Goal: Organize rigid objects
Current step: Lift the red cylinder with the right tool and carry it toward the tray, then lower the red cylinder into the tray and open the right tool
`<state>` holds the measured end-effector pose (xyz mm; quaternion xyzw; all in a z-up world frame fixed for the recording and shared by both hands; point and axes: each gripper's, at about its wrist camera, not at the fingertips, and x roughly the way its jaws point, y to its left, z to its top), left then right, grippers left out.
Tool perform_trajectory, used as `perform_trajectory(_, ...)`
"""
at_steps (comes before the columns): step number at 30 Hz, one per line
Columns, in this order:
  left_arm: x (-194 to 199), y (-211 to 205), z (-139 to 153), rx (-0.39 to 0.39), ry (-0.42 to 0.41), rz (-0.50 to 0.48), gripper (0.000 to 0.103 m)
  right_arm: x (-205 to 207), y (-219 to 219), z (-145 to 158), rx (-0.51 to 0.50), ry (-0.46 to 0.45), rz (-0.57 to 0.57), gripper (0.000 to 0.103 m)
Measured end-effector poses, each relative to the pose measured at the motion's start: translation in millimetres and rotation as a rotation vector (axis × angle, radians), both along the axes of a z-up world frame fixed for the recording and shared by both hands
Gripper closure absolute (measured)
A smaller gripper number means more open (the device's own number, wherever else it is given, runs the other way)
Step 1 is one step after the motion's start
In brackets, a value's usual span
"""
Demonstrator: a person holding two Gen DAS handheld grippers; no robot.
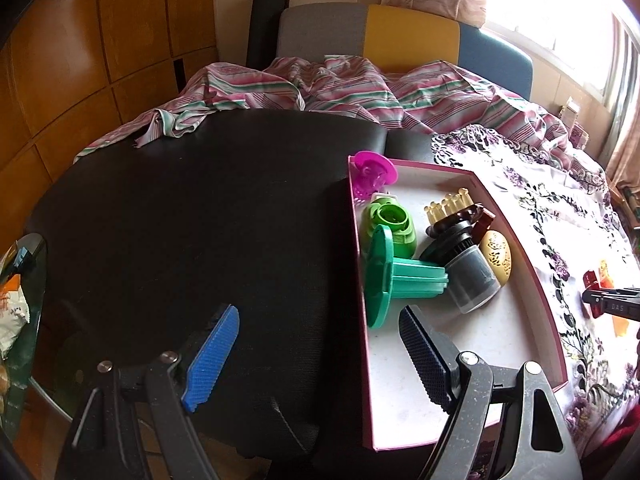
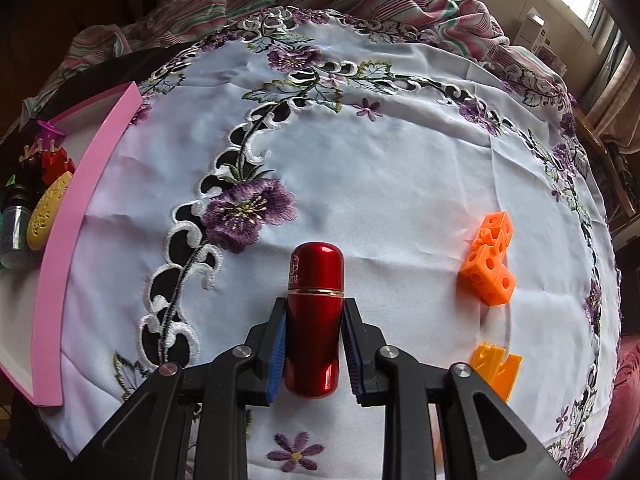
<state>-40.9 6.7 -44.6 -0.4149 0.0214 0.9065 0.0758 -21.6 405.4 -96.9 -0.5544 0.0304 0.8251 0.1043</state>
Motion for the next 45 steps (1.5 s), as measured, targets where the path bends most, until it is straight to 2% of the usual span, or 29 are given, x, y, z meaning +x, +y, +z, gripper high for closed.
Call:
perform_trajectory(7, -0.8, -7.8, -2.6, 0.001, -0.004, 0.021, 0.020, -1.5, -34.0, 26.9, -0.088, 0.077, 0.061, 0.078)
perform_trajectory(12, -2.2, -15.3, -2.5, 0.005, -0.004, 0.043, 0.020, -1.3, -84.5, 57.8, -0.153, 0.163, 0.180, 0.078)
perform_trajectory(16, -3.0, -20.4, -3.1, 0.007, -0.005, 0.057, 0.020, -5.9, -134.2, 70.3, -0.239, 0.188, 0.302, 0.078)
perform_trajectory(21, -2.5, -24.7, -2.9, 0.010, -0.002, 0.068, 0.020, -15.5, -201.4, 55.7, -0.339, 0.136, 0.415, 0.078)
perform_trajectory(29, -3.5, -33.4, -5.4, 0.022, -0.011, 0.085, 0.020, -40.7, -269.7, 14.3, -0.415, 0.033, 0.444, 0.077)
perform_trajectory(33, -3.4, -36.3, -6.8, 0.021, -0.014, 0.089, 0.020, -45.9, -280.3, 2.0, -0.421, 0.019, 0.420, 0.074)
perform_trajectory(40, -1.9, -38.1, -4.6, 0.028, -0.005, 0.090, 0.020, -37.9, -280.5, 3.0, -0.470, 0.010, 0.424, 0.070)
perform_trajectory(45, -0.7, -37.1, -2.3, 0.019, 0.004, 0.085, 0.020, -29.1, -276.0, 7.9, -0.456, 0.034, 0.411, 0.069)
